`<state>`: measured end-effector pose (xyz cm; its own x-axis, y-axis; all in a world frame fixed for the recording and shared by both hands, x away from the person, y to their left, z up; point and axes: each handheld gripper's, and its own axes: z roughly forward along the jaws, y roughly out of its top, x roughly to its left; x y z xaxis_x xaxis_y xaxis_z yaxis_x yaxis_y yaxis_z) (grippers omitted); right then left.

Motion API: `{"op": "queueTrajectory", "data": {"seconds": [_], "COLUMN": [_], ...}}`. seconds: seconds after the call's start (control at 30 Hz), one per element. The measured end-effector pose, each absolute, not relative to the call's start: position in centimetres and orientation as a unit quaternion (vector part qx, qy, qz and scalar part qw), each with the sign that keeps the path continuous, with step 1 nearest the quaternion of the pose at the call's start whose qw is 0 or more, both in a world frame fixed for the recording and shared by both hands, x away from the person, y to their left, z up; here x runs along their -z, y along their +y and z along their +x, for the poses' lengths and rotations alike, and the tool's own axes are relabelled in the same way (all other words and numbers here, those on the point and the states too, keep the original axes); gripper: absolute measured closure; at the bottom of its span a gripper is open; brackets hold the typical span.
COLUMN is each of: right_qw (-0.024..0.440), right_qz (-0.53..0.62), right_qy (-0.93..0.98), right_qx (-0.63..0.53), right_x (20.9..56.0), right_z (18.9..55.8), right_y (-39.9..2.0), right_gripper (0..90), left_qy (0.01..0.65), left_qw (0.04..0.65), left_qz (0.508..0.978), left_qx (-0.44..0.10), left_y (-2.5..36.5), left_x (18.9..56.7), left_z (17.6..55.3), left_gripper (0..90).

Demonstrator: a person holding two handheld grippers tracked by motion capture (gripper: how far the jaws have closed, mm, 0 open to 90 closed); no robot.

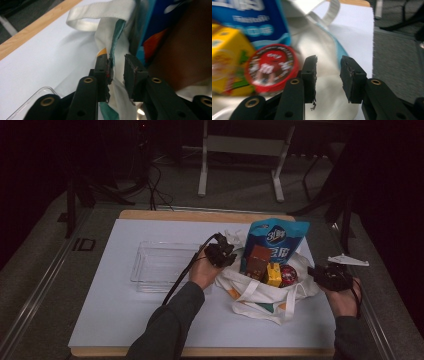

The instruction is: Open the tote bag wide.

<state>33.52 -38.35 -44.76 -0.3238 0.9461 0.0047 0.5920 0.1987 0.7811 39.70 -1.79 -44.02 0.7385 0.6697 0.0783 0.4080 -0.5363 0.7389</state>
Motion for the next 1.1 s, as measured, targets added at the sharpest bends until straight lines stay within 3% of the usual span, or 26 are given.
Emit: {"op": "queueTrajectory", "data": {"seconds": [0.33,0.5,0.7,1.1], "right_qw": [0.225,0.198,0.189,0.199], "right_qz": [0.489,0.493,0.482,0.488], "right_qy": [0.742,0.743,0.747,0.761], "right_qx": [-0.400,-0.407,-0.418,-0.378], "right_x": [45.5,47.3,48.1,50.1], "right_z": [28.5,27.9,27.7,27.6], "right_y": [-37.9,-37.6,-36.7,-34.9], "right_gripper": [63.6,61.6,77.0,85.1], "left_qy": [0.284,0.260,0.253,0.237], "left_qw": [0.404,0.405,0.399,0.360], "left_qz": [0.849,0.861,0.870,0.892], "left_qx": [-0.191,-0.166,-0.139,-0.134], "left_y": [-1.1,-2.2,-3.3,-4.4], "left_x": [42.5,43.2,44.8,48.0], "left_z": [36.7,35.0,34.2,33.0], "left_gripper": [71.1,74.4,77.5,86.3]}}
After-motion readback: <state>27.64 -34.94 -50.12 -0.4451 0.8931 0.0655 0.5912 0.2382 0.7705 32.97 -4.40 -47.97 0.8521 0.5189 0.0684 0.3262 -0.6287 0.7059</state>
